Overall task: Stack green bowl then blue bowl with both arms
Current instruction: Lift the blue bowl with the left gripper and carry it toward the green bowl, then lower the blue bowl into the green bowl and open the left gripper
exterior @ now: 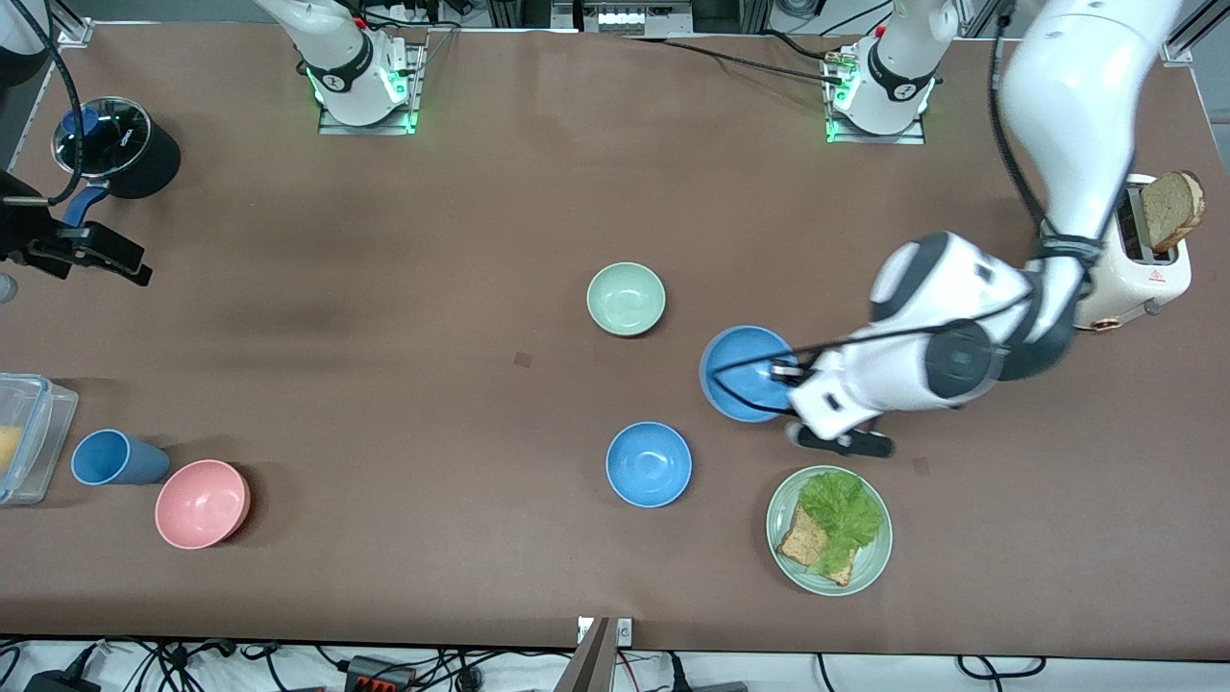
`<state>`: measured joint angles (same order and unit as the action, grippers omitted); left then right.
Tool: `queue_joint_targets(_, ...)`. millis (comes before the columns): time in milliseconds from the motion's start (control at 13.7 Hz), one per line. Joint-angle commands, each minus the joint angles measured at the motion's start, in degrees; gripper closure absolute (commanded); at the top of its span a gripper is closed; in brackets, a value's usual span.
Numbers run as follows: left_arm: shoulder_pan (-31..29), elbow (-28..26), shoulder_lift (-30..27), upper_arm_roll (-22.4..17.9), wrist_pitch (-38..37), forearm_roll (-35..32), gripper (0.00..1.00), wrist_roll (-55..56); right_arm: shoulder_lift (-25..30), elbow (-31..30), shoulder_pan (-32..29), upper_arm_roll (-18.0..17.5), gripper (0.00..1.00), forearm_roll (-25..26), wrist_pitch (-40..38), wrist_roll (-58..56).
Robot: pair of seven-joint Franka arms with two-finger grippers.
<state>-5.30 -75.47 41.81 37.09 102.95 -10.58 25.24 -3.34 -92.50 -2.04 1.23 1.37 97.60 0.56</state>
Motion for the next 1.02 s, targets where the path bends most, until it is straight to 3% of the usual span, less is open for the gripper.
queue_joint_targets(0,1.26,-3.70,-0.23,-0.17,3.64,-0.67,1.00,6.73,1.49,-1.45,0.37,-0.17,0.00,1.26,0.67,-1.44)
queue_joint_targets(293,4.42,-8.81,-1.98,0.26,6.82,-1.38,1.00,13.07,1.31,-1.45,0.89,-0.26,0.00,1.18,-0.30,-1.35)
queue_joint_targets(512,4.16,-15.74,-4.88,3.86,12.34,-1.29,1.00,19.91,1.49,-1.19,0.89,-0.17,0.00,0.74,-0.30,-1.35)
queue_joint_targets(951,4.16,-22.60,-7.70,7.56,16.39,-1.29,1.00,24.50,1.67,-0.05,0.72,0.09,0.00,0.30,-2.32,-1.70)
